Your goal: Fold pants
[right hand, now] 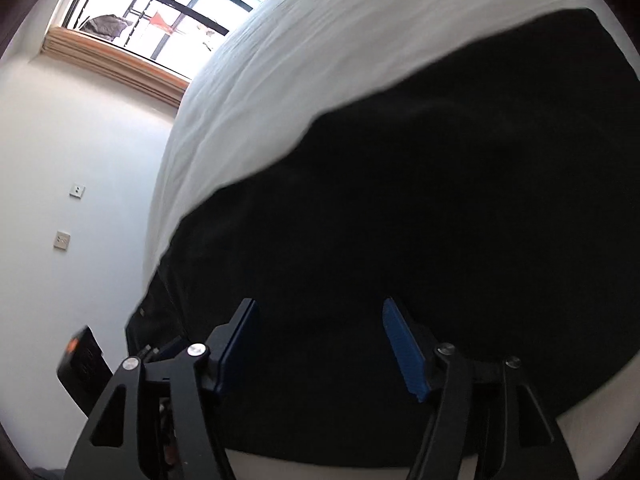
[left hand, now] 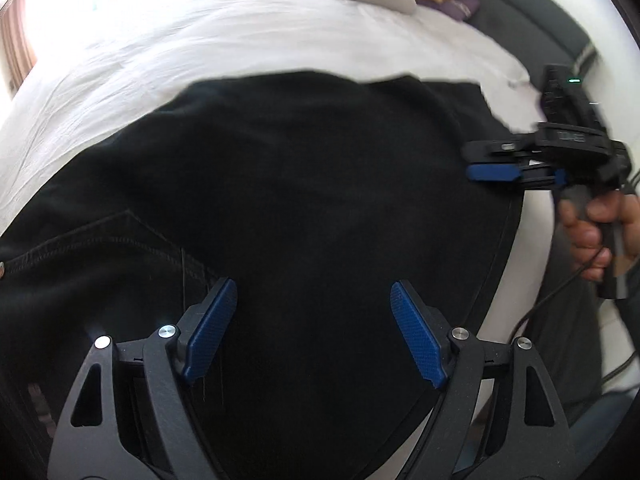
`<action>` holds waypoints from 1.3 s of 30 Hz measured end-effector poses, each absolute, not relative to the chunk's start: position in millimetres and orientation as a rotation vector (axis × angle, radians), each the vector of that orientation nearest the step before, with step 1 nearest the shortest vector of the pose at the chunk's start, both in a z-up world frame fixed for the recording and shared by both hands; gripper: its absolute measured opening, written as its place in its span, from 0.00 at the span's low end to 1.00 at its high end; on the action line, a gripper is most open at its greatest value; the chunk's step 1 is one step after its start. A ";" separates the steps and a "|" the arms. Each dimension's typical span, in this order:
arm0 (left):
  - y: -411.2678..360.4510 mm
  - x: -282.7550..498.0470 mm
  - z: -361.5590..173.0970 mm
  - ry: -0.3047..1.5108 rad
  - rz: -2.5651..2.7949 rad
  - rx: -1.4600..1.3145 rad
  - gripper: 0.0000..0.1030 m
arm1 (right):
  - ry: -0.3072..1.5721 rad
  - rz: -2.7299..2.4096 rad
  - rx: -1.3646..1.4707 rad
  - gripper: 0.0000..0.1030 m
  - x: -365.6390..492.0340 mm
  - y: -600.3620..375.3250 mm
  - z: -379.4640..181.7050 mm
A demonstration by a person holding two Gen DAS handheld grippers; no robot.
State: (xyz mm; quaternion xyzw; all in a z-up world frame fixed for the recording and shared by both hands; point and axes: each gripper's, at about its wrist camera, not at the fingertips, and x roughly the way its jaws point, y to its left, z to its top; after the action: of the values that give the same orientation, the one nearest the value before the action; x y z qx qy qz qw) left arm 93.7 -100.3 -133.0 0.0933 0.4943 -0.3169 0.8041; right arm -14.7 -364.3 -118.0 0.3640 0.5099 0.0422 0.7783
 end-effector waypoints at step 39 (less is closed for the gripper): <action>51.4 95.6 -117.5 1.009 -0.338 -0.068 0.76 | 1.068 0.146 0.960 0.55 1.9 -338.4 -125.8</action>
State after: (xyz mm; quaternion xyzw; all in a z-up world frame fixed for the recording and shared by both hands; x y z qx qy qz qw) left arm 95.6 51.4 -117.5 -0.0325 0.4810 -0.1610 0.8612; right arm 1.9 -338.4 -125.8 0.4394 0.4890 0.0668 0.7506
